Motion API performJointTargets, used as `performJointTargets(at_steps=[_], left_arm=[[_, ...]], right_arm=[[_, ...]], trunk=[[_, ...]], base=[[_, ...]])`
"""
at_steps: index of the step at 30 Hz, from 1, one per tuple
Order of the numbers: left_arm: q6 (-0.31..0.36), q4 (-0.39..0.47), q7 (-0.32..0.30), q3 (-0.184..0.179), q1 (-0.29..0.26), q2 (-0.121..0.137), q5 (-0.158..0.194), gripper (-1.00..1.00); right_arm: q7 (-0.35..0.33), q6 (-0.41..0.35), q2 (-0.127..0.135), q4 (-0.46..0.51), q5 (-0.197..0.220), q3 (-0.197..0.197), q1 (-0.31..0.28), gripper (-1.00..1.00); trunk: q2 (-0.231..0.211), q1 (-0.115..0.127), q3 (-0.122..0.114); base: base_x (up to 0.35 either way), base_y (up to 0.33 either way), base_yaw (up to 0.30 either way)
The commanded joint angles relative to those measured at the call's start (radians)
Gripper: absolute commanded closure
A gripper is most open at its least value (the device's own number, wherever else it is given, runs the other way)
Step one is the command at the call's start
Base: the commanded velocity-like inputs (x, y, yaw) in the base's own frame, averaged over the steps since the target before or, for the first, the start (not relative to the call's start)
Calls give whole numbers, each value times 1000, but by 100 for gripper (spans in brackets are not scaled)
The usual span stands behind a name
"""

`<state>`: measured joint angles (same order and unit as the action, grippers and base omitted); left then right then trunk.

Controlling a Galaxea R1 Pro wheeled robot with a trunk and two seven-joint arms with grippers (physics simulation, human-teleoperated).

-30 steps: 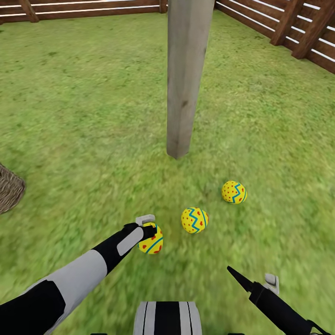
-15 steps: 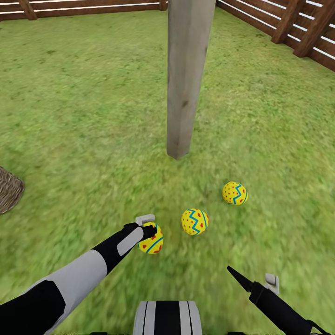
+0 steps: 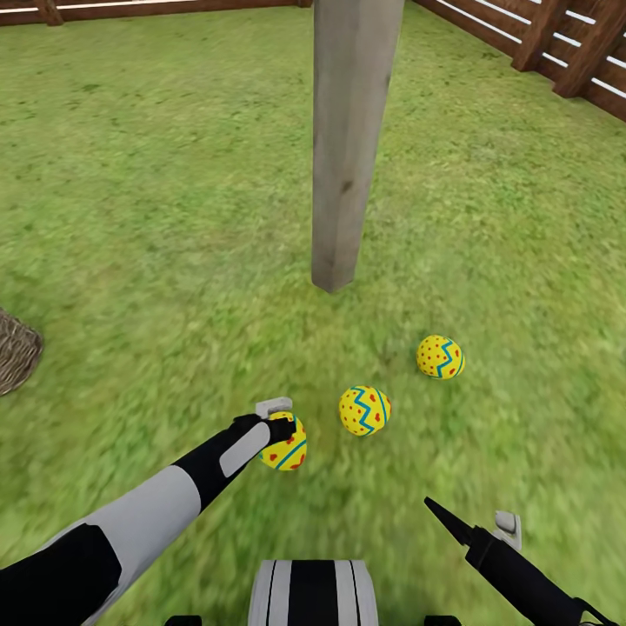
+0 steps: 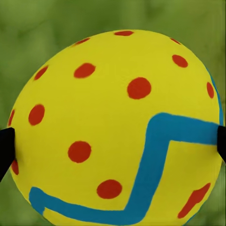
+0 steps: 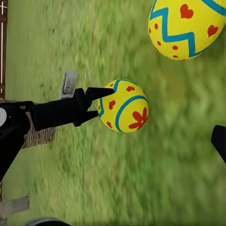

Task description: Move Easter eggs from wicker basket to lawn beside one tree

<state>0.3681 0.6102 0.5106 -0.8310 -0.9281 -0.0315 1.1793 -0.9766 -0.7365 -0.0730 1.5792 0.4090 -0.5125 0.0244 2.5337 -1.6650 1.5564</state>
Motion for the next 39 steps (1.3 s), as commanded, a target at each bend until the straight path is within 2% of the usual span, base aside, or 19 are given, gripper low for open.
performJointTargets(at_steps=[1,4,18,30,35,39], left_arm=[[0,-26,6,-4,0,1,14,-100],[0,-26,6,-4,0,1,14,-100],[3,-27,6,8,0,1,16,-100],[38,-25,2,13,-1,2,18,-100],[42,-16,2,12,0,3,19,-100],[55,29,5,12,0,21,19,-100]], right_arm=[[-1,-6,-1,1,4,-1,0,-100],[-1,-6,-1,1,4,-1,0,-100],[-1,-6,0,1,4,-1,0,-100],[-1,-6,0,1,4,-1,0,-100],[-1,-6,-1,1,4,-1,0,-100],[-1,-6,-1,1,4,-1,0,-100]], trunk=[[0,0,1],[0,0,1],[-3,6,-53],[-6,11,-100],[-7,14,-119],[-8,15,-135]], base=[[0,0,0],[0,0,0],[0,0,0],[-2,0,0],[-227,0,0],[-332,0,0]])
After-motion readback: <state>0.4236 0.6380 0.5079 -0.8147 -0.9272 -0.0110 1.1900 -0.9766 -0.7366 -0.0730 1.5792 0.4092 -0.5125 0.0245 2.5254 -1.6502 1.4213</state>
